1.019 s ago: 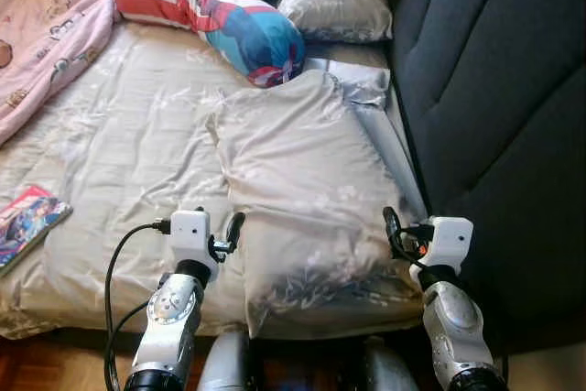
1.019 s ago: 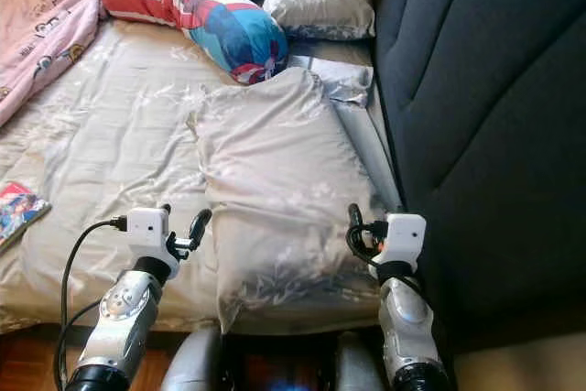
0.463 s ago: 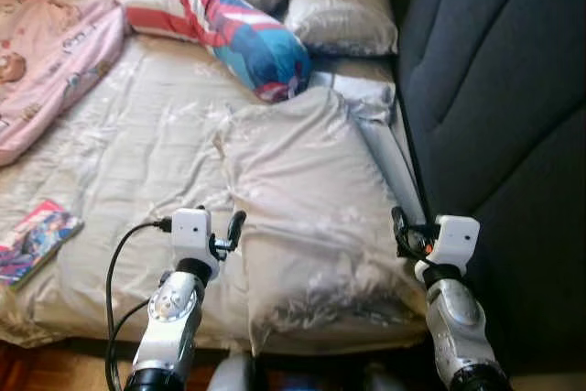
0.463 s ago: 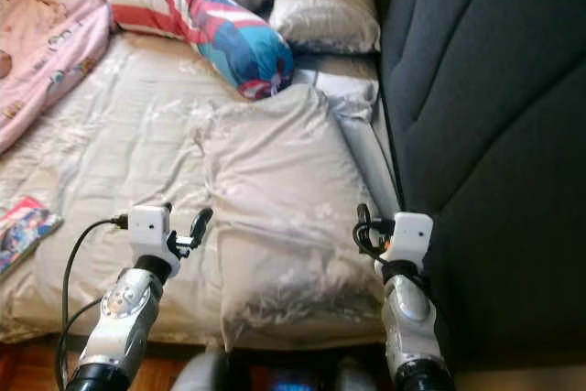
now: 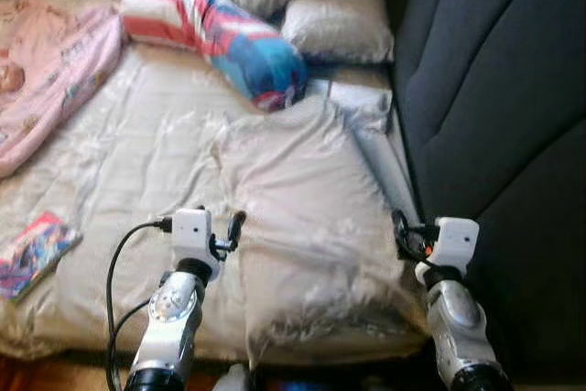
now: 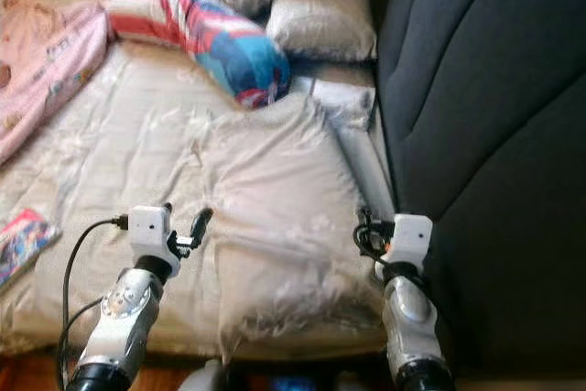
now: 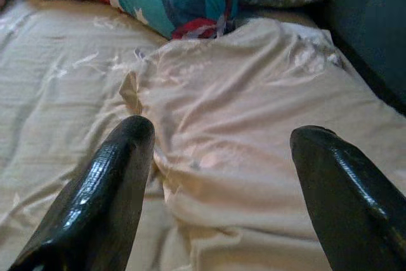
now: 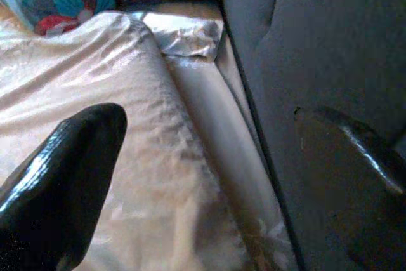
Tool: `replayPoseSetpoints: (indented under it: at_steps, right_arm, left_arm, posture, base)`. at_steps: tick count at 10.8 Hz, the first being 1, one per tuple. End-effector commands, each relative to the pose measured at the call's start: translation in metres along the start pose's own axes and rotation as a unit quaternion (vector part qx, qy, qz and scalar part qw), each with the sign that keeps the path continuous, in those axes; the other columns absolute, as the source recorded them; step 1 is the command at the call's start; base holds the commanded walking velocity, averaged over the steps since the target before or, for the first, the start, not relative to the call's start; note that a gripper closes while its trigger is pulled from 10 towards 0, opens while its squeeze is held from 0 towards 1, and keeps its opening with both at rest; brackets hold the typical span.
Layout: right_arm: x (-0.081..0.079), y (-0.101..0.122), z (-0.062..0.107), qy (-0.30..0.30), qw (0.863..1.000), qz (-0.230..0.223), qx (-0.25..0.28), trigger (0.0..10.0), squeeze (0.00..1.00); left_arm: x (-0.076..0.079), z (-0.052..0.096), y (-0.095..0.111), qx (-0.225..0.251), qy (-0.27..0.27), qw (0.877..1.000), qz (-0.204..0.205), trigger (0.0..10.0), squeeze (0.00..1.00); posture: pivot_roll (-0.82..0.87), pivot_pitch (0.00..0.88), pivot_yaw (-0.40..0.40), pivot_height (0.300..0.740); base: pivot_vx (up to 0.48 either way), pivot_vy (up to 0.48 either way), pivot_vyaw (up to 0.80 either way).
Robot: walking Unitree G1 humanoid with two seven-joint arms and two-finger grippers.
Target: Clean up the room
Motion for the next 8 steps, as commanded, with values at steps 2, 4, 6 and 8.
replayPoseSetpoints:
  at_steps: [2, 4, 6, 8]
  right_arm:
    - [-0.002, -0.003, 0.000, -0.001, 1.000, -0.006, -0.005, 10.0, 0.00]
    - [-0.002, -0.004, 0.000, 0.000, 1.000, -0.006, -0.006, 10.0, 0.00]
    - [-0.001, -0.007, 0.001, -0.006, 1.000, -0.006, -0.014, 10.0, 0.00]
    - [-0.003, -0.016, -0.002, -0.005, 0.999, 0.007, -0.050, 10.0, 0.00]
  left_arm:
    - [-0.002, 0.004, -0.008, -0.019, 0.003, 1.000, 0.006, 10.0, 0.00]
    - [-0.001, 0.004, -0.008, -0.019, 0.000, 1.000, 0.006, 10.0, 0.00]
    - [0.006, 0.003, -0.013, -0.037, -0.031, 0.999, 0.010, 10.0, 0.00]
    - [0.006, -0.005, -0.024, -0.078, -0.038, 0.996, 0.031, 10.0, 0.00]
  posture:
    - [0.06, 0.198, 0.004, 0.714]
    - [0.06, 0.205, 0.003, 0.714]
    - [0.07, 0.213, -0.001, 0.714]
    - [0.07, 0.228, -0.005, 0.714]
  base:
    - [0.332, 0.000, 0.00]
    - [0.334, 0.000, 0.00]
    - [0.122, 0.000, 0.00]
    - [0.000, 0.000, 0.00]
Point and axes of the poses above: a point about 5 cm out from each wrist's last joint towards the gripper, its own z axis pointing back from the gripper into the wrist, its own y axis along the axis of the wrist's last joint, x = y × z, the point moved 2 cm from there along -z, pointing out of the wrist towards the gripper, and after that the axes turned 9 degrees about -z, right-handed, at the moved point
